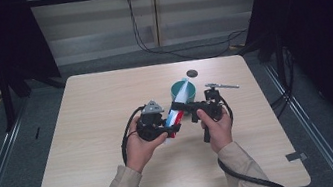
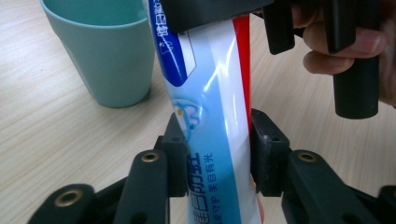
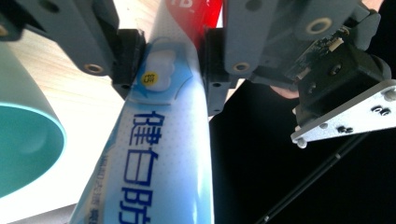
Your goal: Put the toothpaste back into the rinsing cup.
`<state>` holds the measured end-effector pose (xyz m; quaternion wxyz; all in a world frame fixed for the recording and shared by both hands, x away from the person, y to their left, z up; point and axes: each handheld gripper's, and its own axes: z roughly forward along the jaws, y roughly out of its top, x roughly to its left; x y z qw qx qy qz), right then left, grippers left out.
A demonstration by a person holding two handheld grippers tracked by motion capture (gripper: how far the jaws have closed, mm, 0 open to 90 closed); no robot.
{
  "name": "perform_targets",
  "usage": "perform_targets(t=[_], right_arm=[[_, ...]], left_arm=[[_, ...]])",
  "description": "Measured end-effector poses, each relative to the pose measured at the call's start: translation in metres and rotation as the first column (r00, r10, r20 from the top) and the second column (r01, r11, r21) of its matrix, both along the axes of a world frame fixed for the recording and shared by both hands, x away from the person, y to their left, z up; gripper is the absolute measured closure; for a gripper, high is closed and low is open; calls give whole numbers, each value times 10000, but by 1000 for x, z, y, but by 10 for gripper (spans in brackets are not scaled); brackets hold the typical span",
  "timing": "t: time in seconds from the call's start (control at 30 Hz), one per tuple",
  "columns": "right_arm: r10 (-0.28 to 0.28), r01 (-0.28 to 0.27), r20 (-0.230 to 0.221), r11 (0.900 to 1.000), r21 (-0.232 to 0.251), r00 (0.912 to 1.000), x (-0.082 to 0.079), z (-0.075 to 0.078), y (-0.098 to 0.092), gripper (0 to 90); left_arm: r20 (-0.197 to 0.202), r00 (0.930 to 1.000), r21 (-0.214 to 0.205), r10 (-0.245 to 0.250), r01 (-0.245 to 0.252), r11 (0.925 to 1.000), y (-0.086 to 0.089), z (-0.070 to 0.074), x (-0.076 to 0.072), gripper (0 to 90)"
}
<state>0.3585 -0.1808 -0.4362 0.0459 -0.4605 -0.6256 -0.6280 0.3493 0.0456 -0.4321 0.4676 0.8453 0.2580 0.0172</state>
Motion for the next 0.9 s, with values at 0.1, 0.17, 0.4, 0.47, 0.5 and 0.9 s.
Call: perform_targets(t=[0.1,0.17,0.4,0.47,0.5,0.9], right_arm=[[101,-94,240,9996,-274,9997,-2,2,-1,715],[90,-78,404,9995,-310,9991,-3,4,-3,727],[7,70,856,9960,-893,9963,-5,11,-14,729],[-10,118,990,9940,-1085,9951,-5,11,-18,729],[-41,167,1053,9928,-1186,9944,-6,11,-20,729],[-390,683,1496,9782,-1963,9880,-9,15,-31,728]], left_arm=[[-59,9999,74,-159,160,9998,-2,-2,0,537],[-39,9999,54,-109,109,9999,-2,-4,2,430],[22,10000,378,-19,18,9993,6,-9,4,225],[-15,10000,616,-41,42,9981,9,-13,4,219],[-19,10000,738,-39,41,9973,10,-14,4,213],[-632,9978,1679,219,-111,9857,27,-38,8,158]])
